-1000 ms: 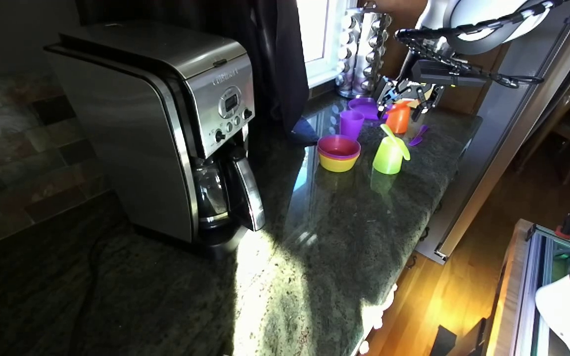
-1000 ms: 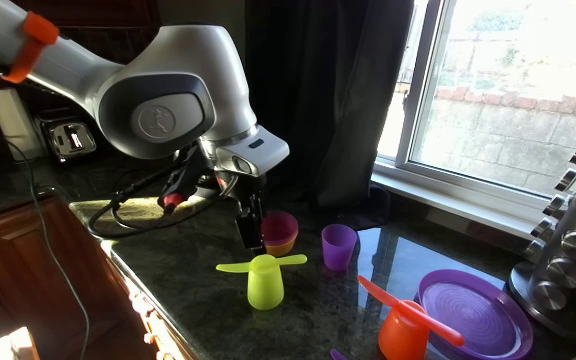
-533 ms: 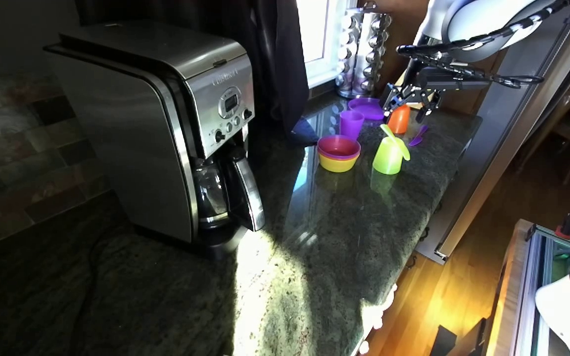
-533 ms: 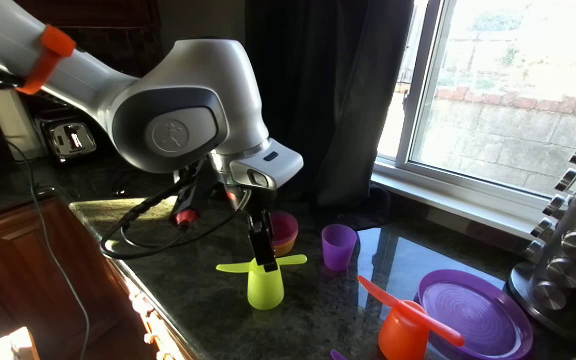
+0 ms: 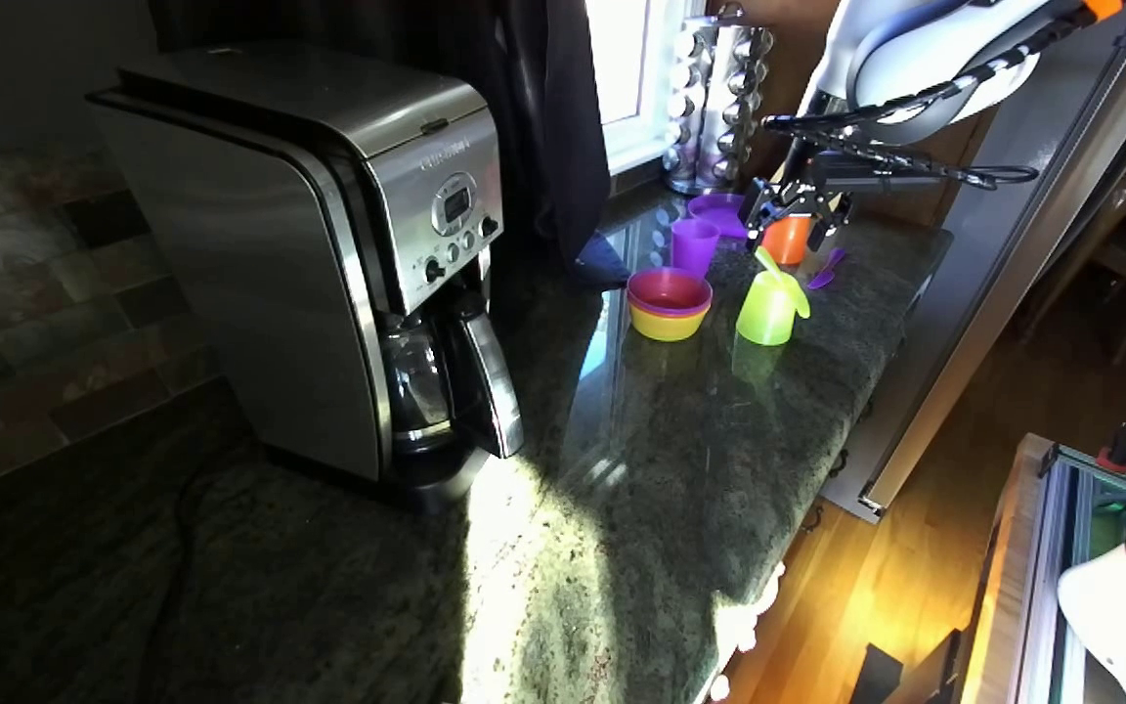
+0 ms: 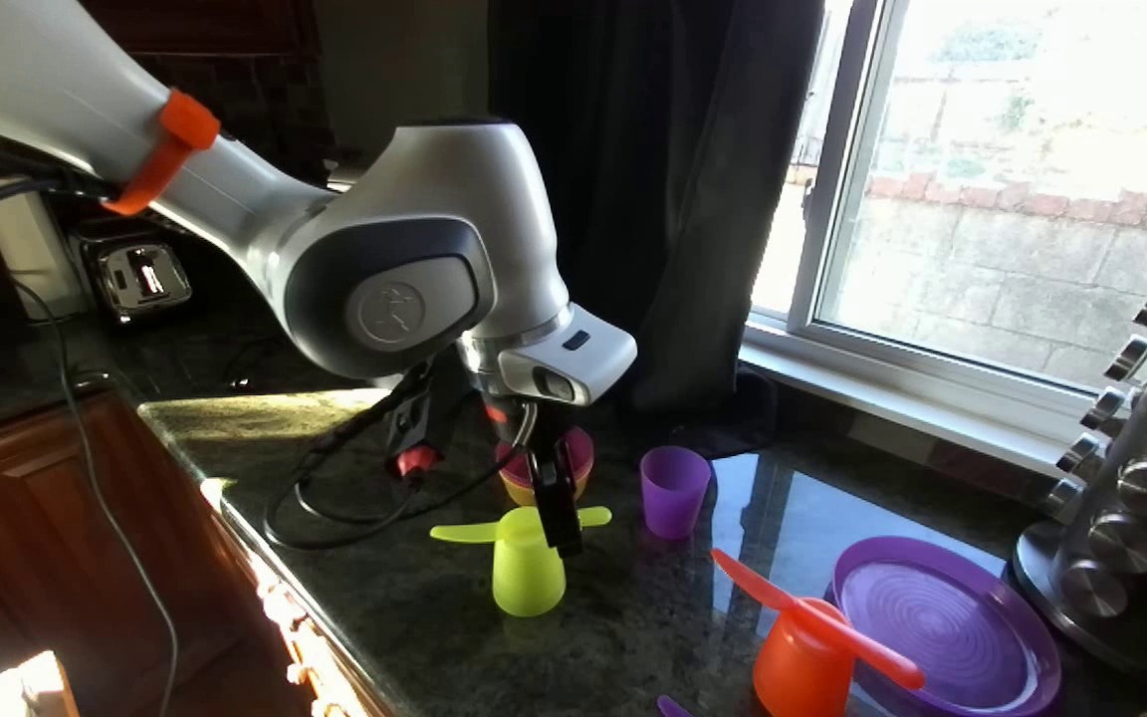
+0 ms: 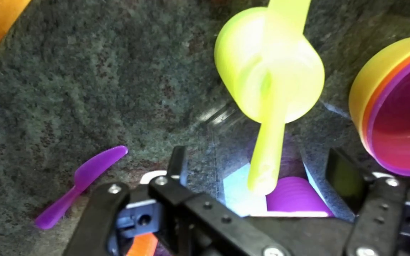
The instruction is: Put the yellow knife on the counter, then turn the yellow cup around
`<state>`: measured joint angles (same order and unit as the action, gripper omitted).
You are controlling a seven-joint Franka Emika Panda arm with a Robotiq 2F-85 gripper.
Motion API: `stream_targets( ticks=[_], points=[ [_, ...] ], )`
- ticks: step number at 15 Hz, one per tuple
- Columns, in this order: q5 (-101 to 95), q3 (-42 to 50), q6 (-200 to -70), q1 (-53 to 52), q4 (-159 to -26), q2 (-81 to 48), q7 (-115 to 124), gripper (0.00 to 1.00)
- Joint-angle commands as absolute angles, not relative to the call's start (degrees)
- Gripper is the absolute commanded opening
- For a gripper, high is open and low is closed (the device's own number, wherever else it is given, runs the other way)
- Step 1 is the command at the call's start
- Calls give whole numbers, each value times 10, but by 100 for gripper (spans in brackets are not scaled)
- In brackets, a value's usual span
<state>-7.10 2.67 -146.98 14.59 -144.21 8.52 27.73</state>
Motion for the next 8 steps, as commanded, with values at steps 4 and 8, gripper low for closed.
stream_targets(
  ticks=[4,8],
  points=[
    [-58,47,-1475,127,-1416,40,261,66],
    [-54,51,-1474,120,-1408,26,258,33]
  ],
)
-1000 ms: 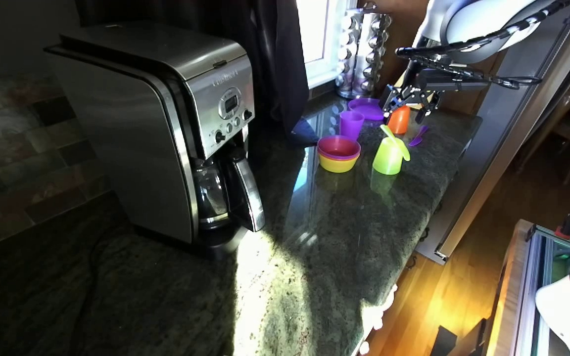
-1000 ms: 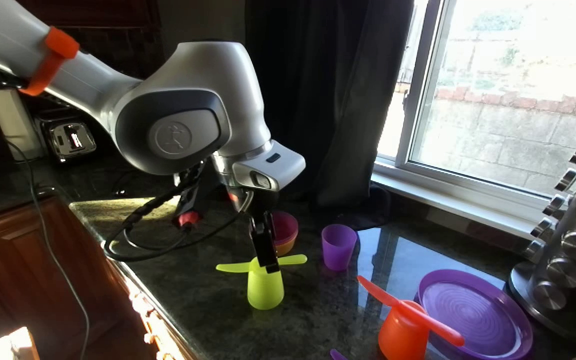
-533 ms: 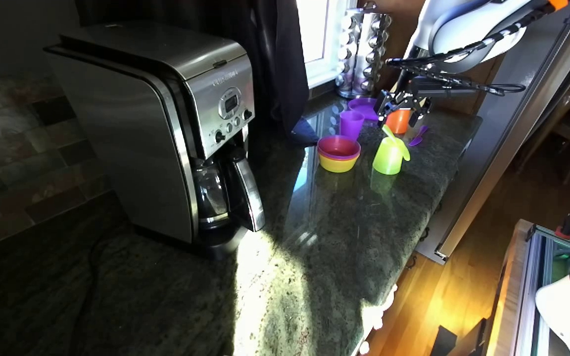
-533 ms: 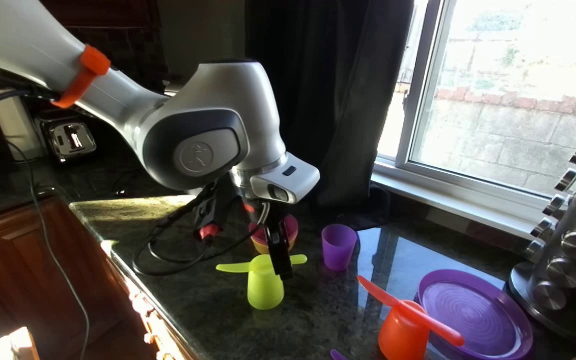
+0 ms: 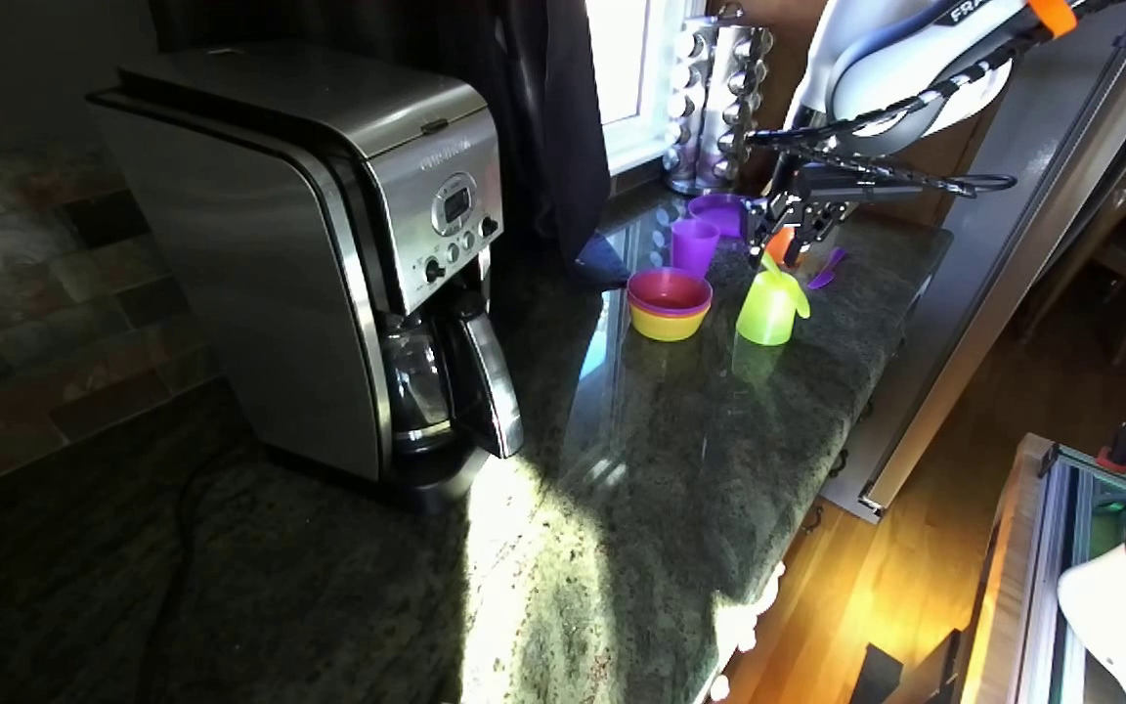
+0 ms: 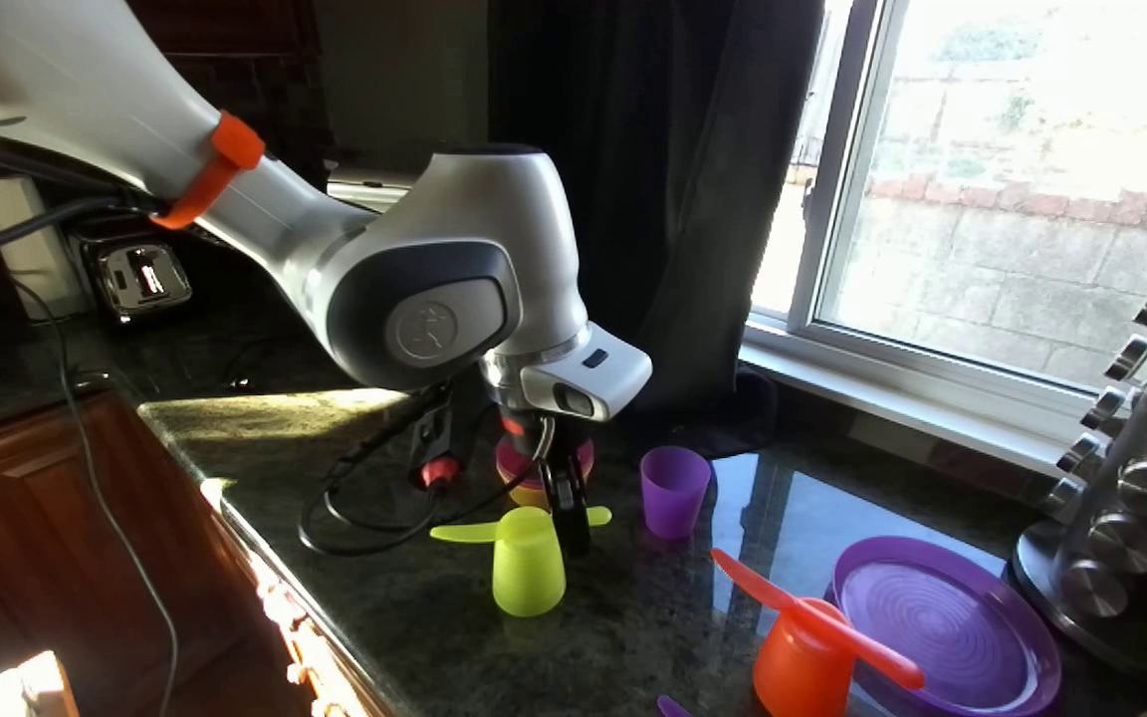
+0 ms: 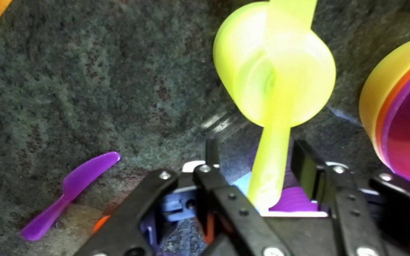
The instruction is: Put the yellow knife on the counter, then turn the yellow cup around
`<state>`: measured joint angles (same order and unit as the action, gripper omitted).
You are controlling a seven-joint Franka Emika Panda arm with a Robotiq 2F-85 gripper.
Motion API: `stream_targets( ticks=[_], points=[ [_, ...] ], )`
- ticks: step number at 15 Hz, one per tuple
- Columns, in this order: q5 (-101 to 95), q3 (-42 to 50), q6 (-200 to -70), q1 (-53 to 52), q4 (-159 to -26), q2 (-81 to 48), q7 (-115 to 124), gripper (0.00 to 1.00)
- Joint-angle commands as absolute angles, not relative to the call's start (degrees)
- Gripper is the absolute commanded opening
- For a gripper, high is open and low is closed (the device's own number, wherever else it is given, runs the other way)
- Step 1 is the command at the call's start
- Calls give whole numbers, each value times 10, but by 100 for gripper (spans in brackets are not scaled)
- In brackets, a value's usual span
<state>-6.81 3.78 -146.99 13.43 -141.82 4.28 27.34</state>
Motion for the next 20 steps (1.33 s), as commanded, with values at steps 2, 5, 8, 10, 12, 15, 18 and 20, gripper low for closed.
stream_targets(
  ticks=[2,5,8,10,12,15,18,20],
  points=[
    [-53,52,-1474,116,-1405,23,257,18],
    [-42,56,-1470,111,-1404,26,246,3],
    [-49,61,-1468,113,-1409,41,237,6],
    [-50,67,-1472,116,-1416,58,209,6],
    [-54,77,-1486,119,-1421,68,155,6],
    [-61,90,-1499,121,-1428,75,76,6],
    [-61,102,-1516,120,-1434,68,3,6],
    [-66,106,-1537,121,-1437,53,-23,6]
  ],
)
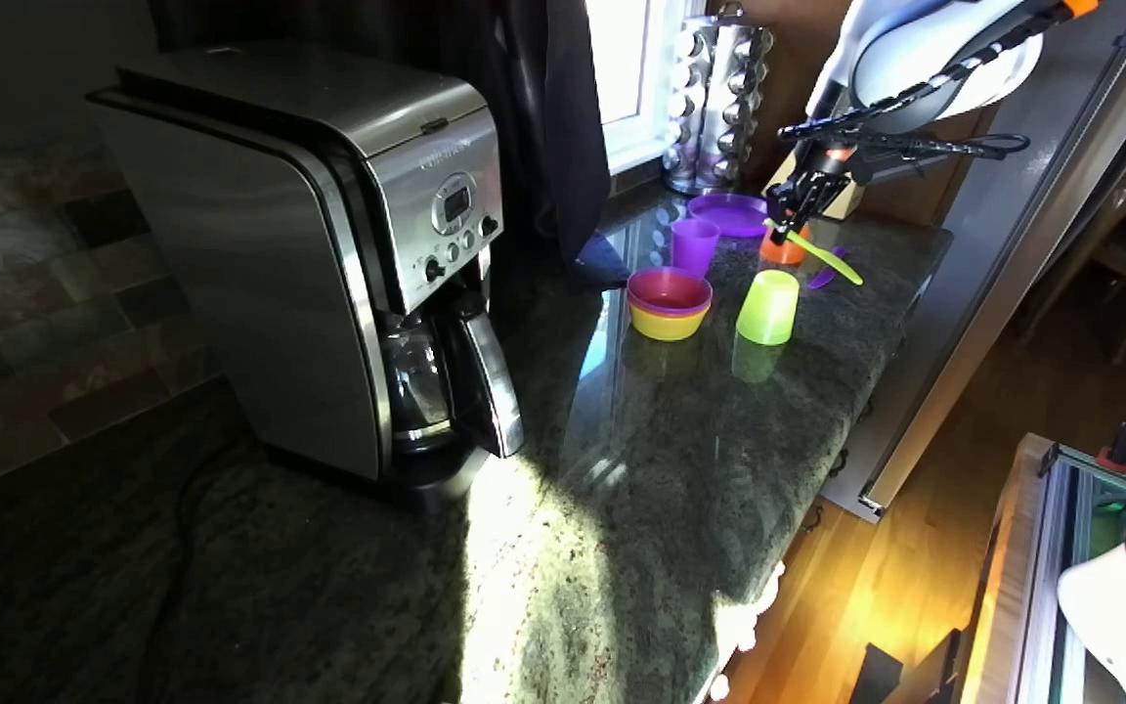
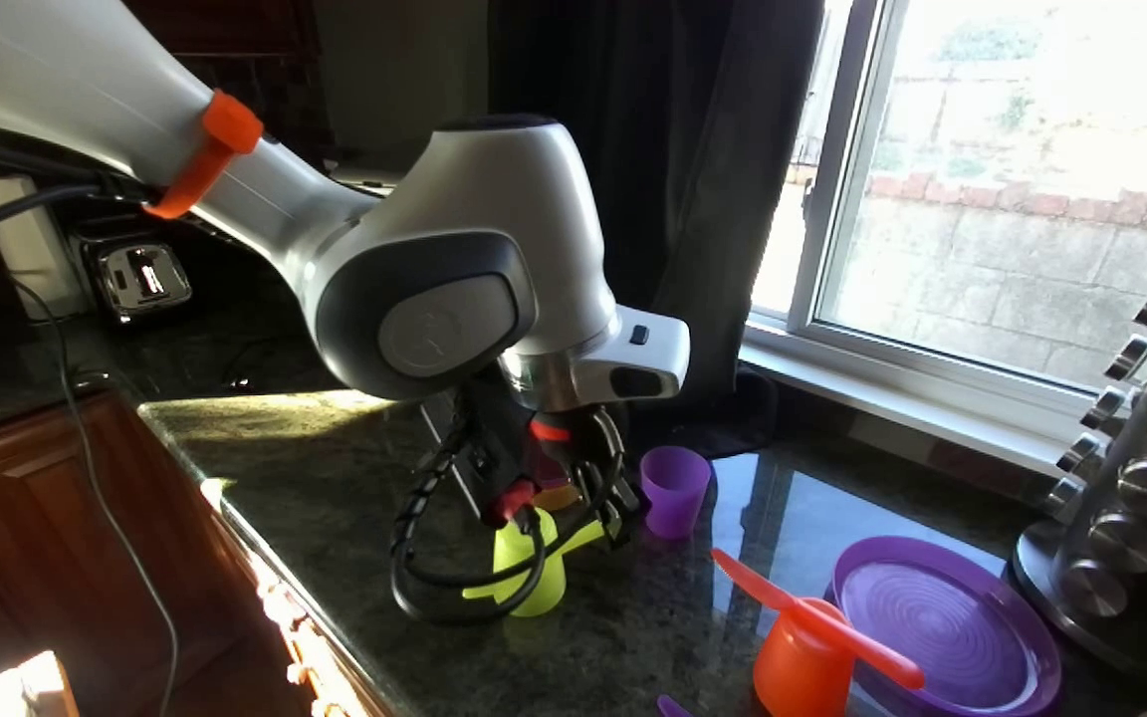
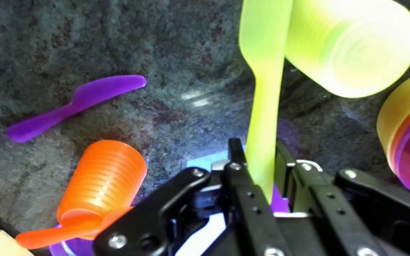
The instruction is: Put the yellow knife on the counter, then turn the yellow cup around
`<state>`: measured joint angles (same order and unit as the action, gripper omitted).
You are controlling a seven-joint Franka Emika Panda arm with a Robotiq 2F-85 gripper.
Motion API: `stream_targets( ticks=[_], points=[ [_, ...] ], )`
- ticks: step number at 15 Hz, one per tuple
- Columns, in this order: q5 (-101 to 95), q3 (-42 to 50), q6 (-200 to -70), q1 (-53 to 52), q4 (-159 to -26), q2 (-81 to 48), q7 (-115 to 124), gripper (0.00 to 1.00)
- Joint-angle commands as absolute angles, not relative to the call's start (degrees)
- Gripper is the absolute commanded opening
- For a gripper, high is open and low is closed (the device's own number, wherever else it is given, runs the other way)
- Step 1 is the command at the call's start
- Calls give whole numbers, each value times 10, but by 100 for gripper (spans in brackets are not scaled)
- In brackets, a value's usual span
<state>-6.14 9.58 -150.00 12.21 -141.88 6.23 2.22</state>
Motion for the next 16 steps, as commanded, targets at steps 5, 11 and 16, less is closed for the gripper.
stream_targets(
  ticks=[5,11,16],
  points=[
    [-36,118,-1631,120,-1448,8,-79,6],
    [84,103,-1673,125,-1442,-42,-186,6],
    [138,94,-1668,129,-1430,-61,-237,11]
  ],
)
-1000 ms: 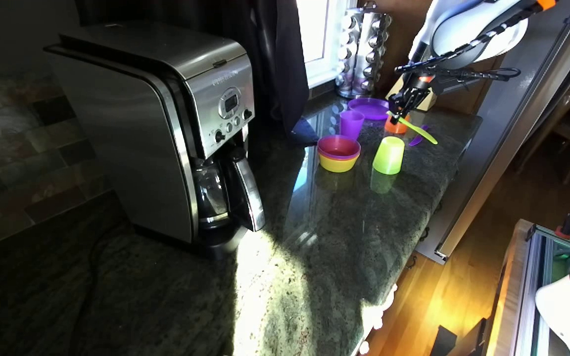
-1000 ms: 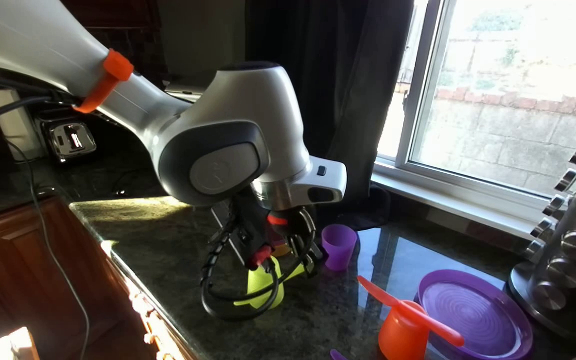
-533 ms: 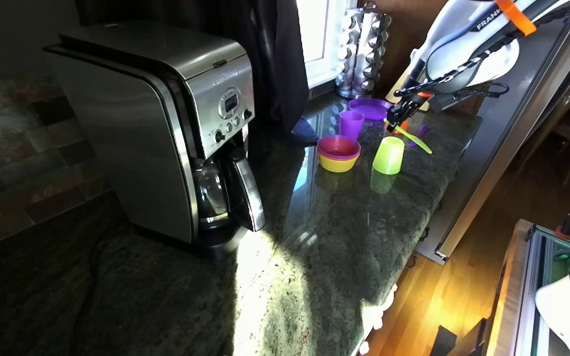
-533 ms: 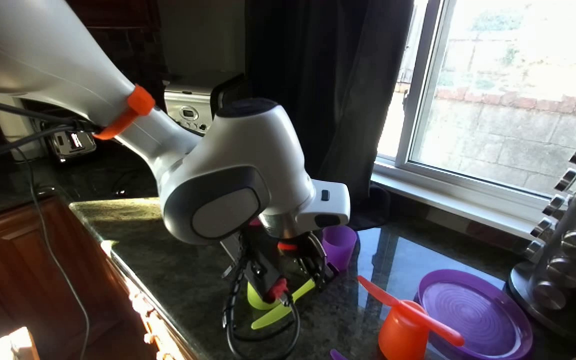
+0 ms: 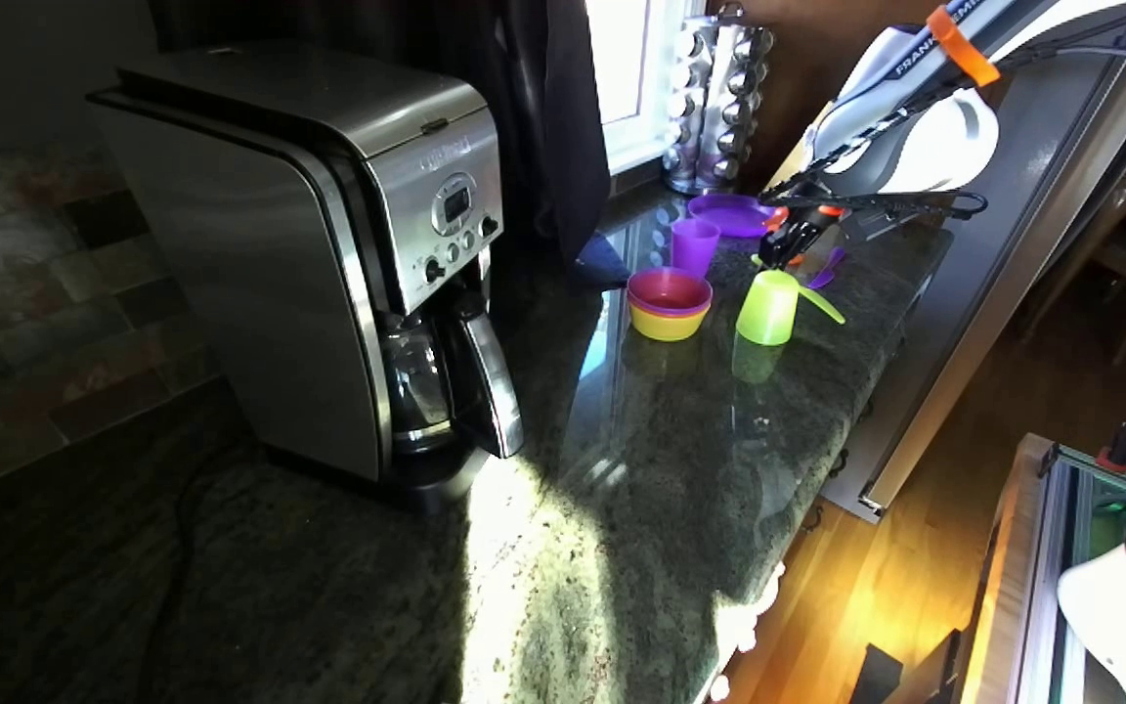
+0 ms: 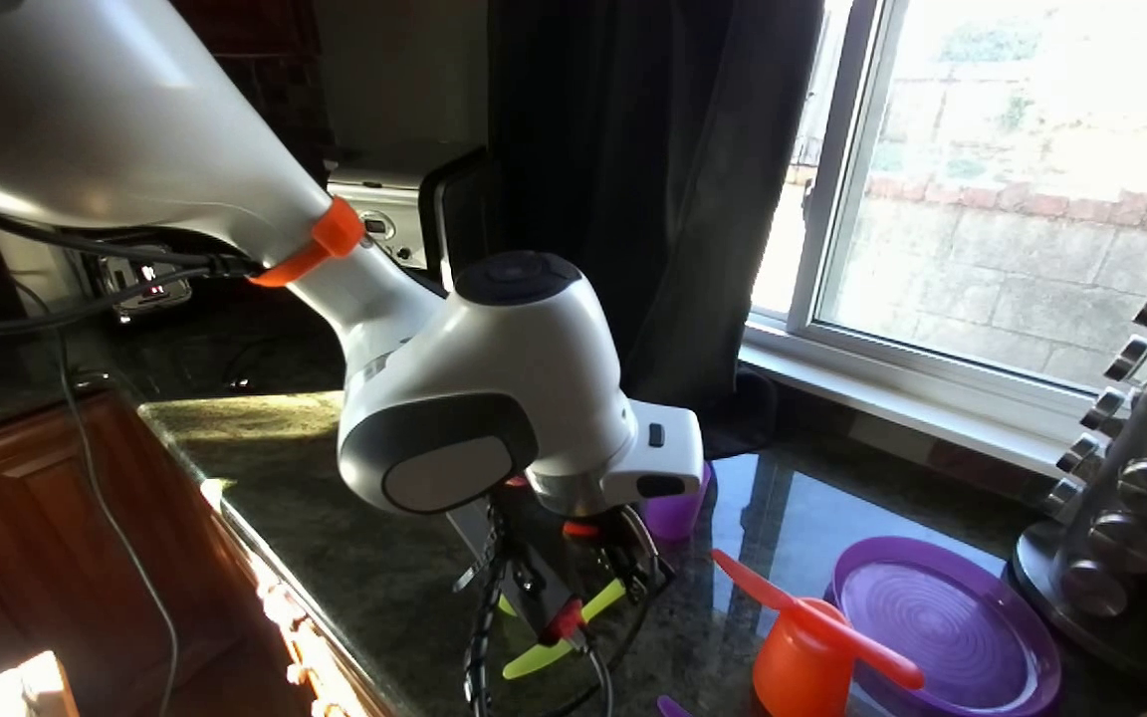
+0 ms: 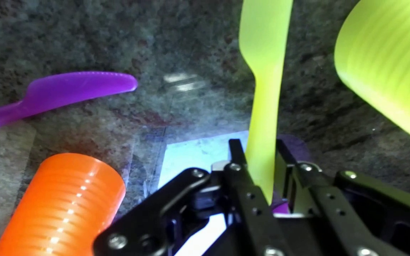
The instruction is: Put the yellow knife on the counter, then turn the yellow cup around
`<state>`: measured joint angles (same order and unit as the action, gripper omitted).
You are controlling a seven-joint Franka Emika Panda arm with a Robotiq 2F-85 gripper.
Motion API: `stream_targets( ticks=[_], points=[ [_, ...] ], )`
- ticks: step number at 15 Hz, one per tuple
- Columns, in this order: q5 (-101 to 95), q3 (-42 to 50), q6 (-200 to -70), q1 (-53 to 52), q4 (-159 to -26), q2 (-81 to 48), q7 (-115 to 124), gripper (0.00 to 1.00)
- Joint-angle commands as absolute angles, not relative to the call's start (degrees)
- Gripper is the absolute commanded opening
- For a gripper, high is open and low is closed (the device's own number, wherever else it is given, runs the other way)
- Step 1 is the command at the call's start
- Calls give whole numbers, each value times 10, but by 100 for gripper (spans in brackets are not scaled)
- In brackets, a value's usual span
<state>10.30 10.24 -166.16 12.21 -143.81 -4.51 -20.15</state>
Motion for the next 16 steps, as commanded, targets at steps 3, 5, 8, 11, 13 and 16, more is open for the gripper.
stream_targets(
  ticks=[3,5,8,11,13,16],
  points=[
    [151,94,-1668,130,-1425,-69,-250,23],
    [157,94,-1668,130,-1420,-74,-253,49],
    [172,90,-1661,132,-1420,-67,-268,69],
    [180,91,-1652,132,-1427,-46,-275,91],
    [143,109,-1624,125,-1430,-30,-226,100],
    [96,118,-1574,128,-1428,-9,-138,100]
  ],
)
